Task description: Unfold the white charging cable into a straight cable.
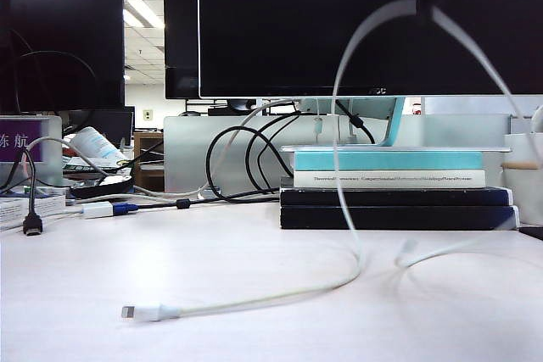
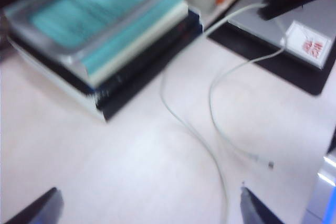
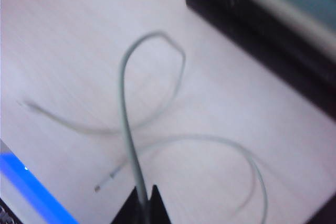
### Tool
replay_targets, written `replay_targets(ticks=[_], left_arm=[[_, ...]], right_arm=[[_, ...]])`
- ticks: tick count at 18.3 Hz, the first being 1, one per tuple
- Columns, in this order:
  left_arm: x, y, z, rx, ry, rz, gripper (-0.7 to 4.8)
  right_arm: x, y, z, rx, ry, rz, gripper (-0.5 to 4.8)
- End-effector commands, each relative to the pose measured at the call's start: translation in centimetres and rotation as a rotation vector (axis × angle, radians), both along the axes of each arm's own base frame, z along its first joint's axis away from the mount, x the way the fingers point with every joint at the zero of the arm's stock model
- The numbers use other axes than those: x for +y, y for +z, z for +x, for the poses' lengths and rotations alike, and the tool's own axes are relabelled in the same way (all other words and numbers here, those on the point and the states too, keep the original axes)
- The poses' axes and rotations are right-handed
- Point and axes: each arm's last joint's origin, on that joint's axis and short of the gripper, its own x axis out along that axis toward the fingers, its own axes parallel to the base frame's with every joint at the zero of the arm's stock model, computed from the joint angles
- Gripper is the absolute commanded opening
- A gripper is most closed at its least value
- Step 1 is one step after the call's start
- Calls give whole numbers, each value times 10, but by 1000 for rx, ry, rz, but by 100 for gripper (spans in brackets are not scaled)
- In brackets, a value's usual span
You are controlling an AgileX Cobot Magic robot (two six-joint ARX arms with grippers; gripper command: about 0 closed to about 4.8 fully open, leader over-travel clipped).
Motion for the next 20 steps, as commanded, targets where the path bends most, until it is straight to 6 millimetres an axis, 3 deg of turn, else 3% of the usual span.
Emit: replay_targets(ticks=[1, 2, 3, 5, 6, 7, 8, 11, 14, 17, 19, 20], left_arm=[[4, 2, -8, 20, -7, 11, 479], [5, 2, -9, 23, -6, 13, 479], [5, 3, -11, 27, -7, 14, 479], [7, 3, -13, 24, -16, 30, 479], [7, 2, -14, 30, -18, 32, 479], [7, 2, -15, 37, -22, 32, 479], [7, 2, -16, 49, -44, 22, 479], [6, 2, -18, 78, -103, -17, 479], [8, -4, -22, 155, -109, 15, 479], [6, -23, -19, 271, -102, 68, 479], [5, -31, -14, 254, -67, 94, 479], [5, -33, -13, 254, -44, 119, 479]], right_arm=[[1, -15, 5, 106, 7, -76, -5], [1, -16, 6, 110, 8, -79, -2], [2, -17, 8, 103, 8, -76, 38], [0, -15, 10, 67, -26, -128, 203], [-3, -16, 10, 54, -80, -214, 335], [-5, -17, 10, 46, -114, -271, 431], [-8, -17, 9, 35, -164, -353, 479], [-9, -11, 5, 9, -176, -346, 479], [-9, 6, -10, -36, -123, -181, 479], [-11, 11, -33, 100, -35, -48, 479], [-8, 7, -37, 177, 20, 56, 474], [-8, 4, -37, 185, 18, 51, 414]])
